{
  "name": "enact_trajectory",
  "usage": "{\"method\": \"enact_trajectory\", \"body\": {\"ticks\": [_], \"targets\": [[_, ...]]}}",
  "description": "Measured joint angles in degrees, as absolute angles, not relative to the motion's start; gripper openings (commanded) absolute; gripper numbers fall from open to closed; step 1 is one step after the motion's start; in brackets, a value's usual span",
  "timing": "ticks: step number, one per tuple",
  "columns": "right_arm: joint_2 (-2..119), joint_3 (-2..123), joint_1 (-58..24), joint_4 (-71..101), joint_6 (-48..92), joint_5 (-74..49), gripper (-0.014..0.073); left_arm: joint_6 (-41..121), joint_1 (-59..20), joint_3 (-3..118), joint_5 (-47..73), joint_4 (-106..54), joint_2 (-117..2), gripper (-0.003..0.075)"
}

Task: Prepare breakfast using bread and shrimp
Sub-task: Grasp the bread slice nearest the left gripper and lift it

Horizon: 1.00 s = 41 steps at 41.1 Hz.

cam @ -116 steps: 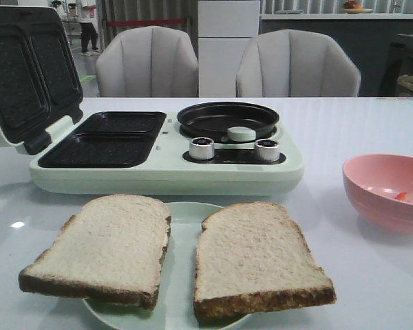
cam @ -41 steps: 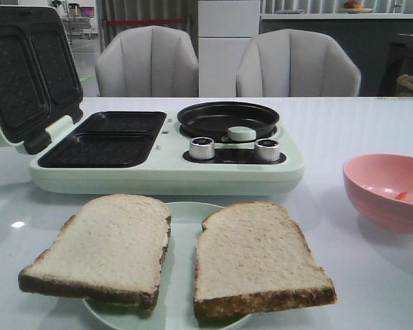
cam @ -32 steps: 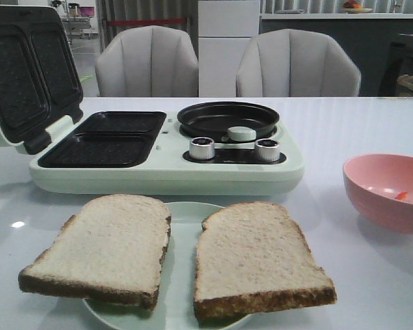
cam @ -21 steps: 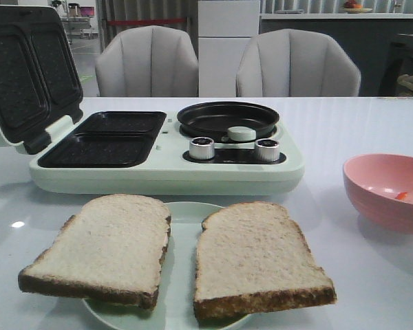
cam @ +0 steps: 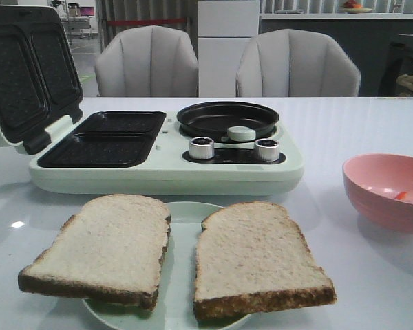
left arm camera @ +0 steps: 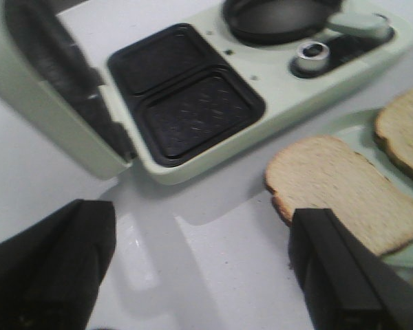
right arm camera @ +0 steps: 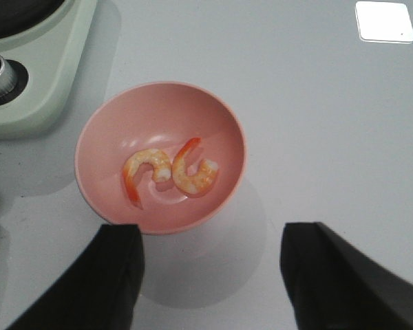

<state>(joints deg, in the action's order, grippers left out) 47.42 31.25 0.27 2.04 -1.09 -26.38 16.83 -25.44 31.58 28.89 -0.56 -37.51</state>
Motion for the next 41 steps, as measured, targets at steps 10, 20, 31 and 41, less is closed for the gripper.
{"method": "enact_trajectory", "body": {"ticks": [10,20,31,41], "targets": [[47.42,31.25,0.27,2.04,-1.09,-26.38,0.0538,18.31,-44.29,27.12,28.50,12.07,-43.68,0.0562],[47.42,31.25,0.27,2.04,-1.09,-26.38,0.0538,9.94,-55.04,24.72,27.61,27.81,-53.20,0.0562],[47.42,31.25,0.27,2.04,-1.09,-26.38,0.0538,-9.85,-57.00,24.72,25.95,50.33,-66.04,0.0562],[47.42,31.25,0.27,2.04,-1.09,-26.38,0.0538,-21.41,-57.00,26.70,26.78,64.30,-76.11,0.0561]]}}
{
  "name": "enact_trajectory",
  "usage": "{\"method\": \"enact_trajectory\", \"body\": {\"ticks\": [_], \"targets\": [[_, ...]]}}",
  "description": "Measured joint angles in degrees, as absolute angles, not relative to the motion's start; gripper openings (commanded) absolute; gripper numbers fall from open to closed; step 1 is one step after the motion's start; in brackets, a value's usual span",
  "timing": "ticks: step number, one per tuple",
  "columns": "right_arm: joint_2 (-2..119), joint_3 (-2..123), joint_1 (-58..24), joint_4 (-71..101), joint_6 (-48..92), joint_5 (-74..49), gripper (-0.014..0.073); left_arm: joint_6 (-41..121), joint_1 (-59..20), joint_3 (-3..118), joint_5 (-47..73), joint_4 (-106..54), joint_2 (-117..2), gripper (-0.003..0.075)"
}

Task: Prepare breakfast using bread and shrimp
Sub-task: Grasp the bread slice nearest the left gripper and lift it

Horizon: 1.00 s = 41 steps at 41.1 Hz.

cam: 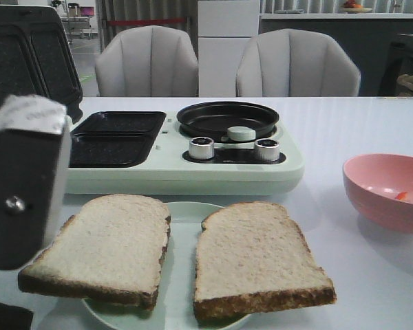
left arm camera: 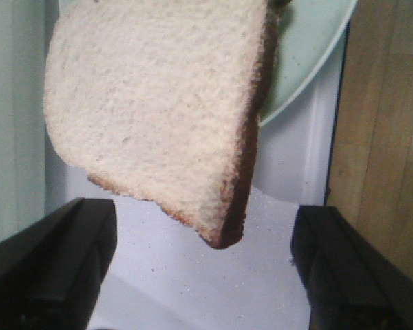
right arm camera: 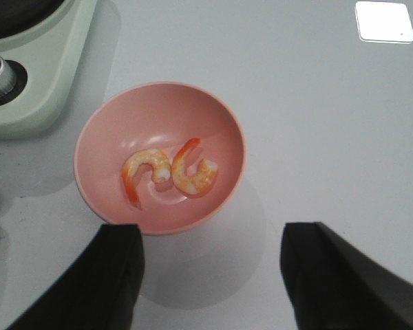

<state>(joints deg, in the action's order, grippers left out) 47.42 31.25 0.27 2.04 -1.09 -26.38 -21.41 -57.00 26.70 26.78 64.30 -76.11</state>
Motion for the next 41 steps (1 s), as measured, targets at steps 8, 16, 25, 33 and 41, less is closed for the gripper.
{"method": "enact_trajectory", "body": {"ticks": [8,16,25,33,41], "targets": [[47.42,31.25,0.27,2.04,-1.09,-26.38,0.0538,-27.20,-57.09,28.24,27.92,71.11,-82.96,0.0553],[47.42,31.25,0.27,2.04,-1.09,-26.38,0.0538,-29.10,-57.09,29.34,28.01,72.66,-84.85,0.0374],[47.42,31.25,0.27,2.04,-1.09,-26.38,0.0538,-29.55,-57.09,29.44,28.14,72.78,-84.85,0.0175],[47.42,31.25,0.27,2.04,-1.09,-26.37,0.0538,-29.77,-57.76,29.56,29.46,72.68,-84.85,0.0099],[47.42,31.25,0.27,2.04,-1.09,-26.37,0.0538,-30.05,-61.86,29.56,33.53,71.83,-81.48,0.0099]]}}
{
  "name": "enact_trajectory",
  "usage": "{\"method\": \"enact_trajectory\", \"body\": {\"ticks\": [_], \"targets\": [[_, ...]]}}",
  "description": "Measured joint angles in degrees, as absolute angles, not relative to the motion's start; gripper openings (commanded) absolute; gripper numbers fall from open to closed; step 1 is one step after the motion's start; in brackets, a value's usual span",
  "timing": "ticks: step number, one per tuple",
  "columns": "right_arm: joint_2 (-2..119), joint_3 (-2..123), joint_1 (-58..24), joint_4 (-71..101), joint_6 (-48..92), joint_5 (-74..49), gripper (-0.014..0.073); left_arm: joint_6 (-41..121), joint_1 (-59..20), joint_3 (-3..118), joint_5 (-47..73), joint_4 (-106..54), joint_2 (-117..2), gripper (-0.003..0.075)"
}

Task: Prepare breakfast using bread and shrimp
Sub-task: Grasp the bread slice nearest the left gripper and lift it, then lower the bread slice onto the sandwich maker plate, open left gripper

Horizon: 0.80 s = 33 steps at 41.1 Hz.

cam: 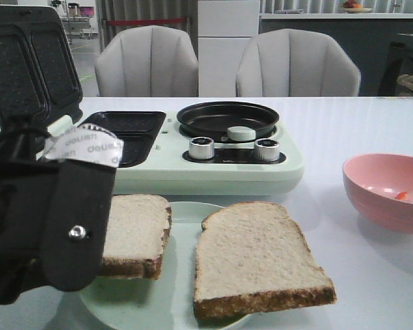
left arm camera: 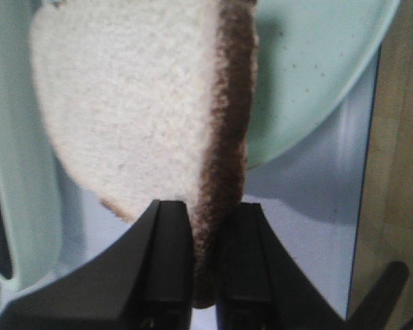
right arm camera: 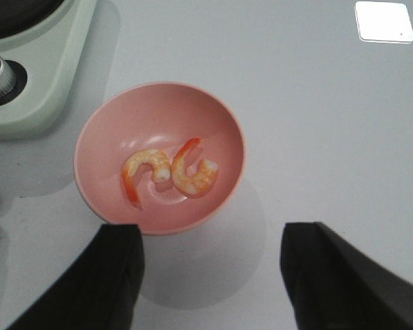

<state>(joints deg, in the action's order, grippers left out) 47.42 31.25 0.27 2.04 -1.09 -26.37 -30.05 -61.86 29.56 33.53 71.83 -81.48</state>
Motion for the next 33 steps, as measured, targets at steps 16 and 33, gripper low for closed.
{"method": "enact_trajectory", "body": {"ticks": [16,33], "targets": [[47.42,31.25,0.27,2.04,-1.09,-26.27,0.0538,-30.04,-68.05,29.56,44.03,74.46,-65.43,0.0099],[47.42,31.25,0.27,2.04,-1.09,-26.27,0.0538,-31.55,-54.22,34.71,38.56,91.20,-64.71,0.0099]]}}
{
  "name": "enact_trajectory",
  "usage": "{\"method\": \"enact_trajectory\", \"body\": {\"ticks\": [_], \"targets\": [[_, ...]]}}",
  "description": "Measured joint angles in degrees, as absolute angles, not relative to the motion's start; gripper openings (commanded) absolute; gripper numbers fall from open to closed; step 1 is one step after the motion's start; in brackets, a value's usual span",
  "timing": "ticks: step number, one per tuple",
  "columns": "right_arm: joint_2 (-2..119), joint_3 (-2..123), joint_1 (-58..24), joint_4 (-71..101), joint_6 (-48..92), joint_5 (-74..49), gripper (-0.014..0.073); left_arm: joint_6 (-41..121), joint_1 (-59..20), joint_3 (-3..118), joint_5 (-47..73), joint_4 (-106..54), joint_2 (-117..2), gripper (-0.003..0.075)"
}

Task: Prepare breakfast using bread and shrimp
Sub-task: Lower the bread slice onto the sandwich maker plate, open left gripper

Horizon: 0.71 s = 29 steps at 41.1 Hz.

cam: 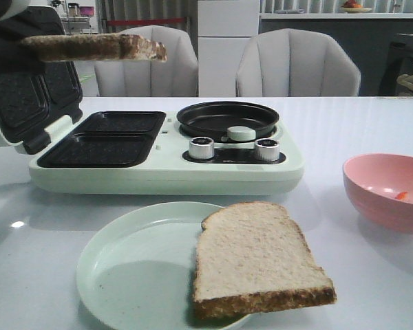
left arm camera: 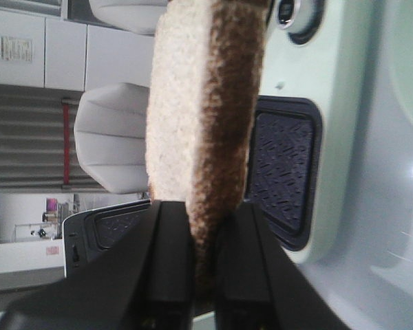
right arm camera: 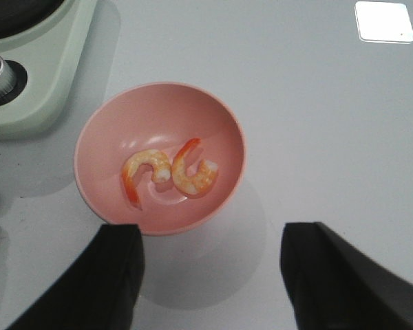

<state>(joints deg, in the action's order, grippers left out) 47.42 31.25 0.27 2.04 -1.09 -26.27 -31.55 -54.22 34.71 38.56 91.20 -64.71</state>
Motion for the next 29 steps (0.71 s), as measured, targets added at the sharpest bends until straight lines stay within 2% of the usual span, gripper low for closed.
{"method": "enact_trajectory", "body": {"ticks": [15,29], "targets": [[47.42,31.25,0.27,2.04,-1.09,-26.27,0.0538,-31.59,-33.53,49.65,23.16,92.80,-80.54,0.0099],[47.42,31.25,0.27,2.04,-1.09,-26.27,0.0538,-31.58,-25.32,64.50,16.29,93.46,-98.85,0.0099]]}}
